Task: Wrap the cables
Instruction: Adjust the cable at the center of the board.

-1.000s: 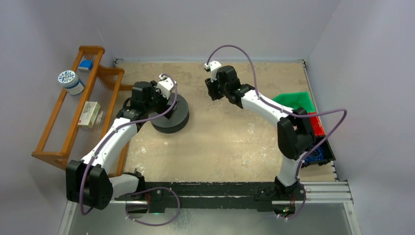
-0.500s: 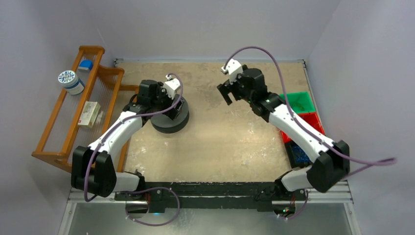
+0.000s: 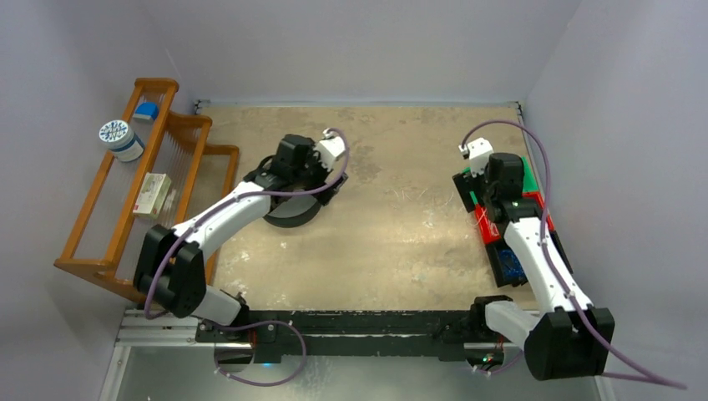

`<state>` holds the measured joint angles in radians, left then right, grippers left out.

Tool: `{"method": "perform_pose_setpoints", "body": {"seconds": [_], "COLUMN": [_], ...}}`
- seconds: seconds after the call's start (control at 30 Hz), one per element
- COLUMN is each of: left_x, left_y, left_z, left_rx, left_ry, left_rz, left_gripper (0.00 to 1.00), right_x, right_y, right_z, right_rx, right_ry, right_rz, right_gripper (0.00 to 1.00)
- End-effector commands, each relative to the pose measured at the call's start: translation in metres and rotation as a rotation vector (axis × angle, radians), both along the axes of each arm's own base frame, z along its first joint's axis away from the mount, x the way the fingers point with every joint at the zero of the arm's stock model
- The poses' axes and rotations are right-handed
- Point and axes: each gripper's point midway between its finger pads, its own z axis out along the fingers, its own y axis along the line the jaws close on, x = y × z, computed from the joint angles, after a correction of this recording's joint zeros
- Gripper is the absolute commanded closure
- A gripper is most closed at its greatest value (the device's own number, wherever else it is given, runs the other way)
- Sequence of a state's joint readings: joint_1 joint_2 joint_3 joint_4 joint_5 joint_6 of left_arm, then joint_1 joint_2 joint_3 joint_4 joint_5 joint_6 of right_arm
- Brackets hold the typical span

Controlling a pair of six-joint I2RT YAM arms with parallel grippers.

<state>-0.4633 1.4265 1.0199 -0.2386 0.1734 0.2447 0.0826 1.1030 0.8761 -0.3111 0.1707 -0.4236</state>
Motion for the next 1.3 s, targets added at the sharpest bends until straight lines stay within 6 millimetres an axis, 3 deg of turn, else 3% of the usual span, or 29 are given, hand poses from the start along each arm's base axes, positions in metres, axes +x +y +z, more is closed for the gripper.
{"method": "perform_pose_setpoints", "body": {"seconds": [0.0,0.1,0.23,0.37,0.47,0.7,1.0,1.17,1.27], "left_x": [0.030,0.032,0.023,0.022,0.024,0.023,0.030,0.025,0.023], "left_y": [-0.045,-0.083,-0.128,-0.153,-0.160,-0.165,-0.169,-0.170,-0.164], "left_z": [0.036,0.025,0.012,0.006,0.006,0.005,-0.002,-0.001,-0.005], "left_rx": [-0.006,-0.011,-0.098,-0.181,-0.219,-0.278,-0.292,-0.294,-0.283], "left_ry": [-0.092,-0.031,0.082,0.175,0.187,0.163,0.152,0.156,0.152], "left_rz": [0.030,0.012,-0.030,-0.010,0.026,0.044,0.104,0.090,0.101], "left_gripper": [0.02,0.02,0.02,0.02,0.03,0.03,0.03,0.03,0.03], "right_x": [-0.018,-0.019,-0.023,-0.027,-0.027,-0.016,-0.001,-0.008,-0.014], "right_y": [-0.032,-0.055,-0.063,-0.067,-0.068,-0.045,-0.040,-0.044,-0.060], "right_z": [-0.005,-0.003,-0.009,-0.023,-0.033,-0.049,-0.072,-0.054,-0.044], "right_rx": [-0.023,-0.010,0.008,0.016,0.023,0.081,0.117,0.093,0.076], "right_ry": [-0.003,-0.018,-0.020,-0.008,0.010,0.071,0.190,0.191,0.199], "right_rz": [-0.117,-0.198,-0.229,-0.258,-0.258,-0.114,-0.086,-0.039,-0.093], "right_gripper": [0.09,0.10,0.11,0.16,0.19,0.23,0.35,0.37,0.38]}}
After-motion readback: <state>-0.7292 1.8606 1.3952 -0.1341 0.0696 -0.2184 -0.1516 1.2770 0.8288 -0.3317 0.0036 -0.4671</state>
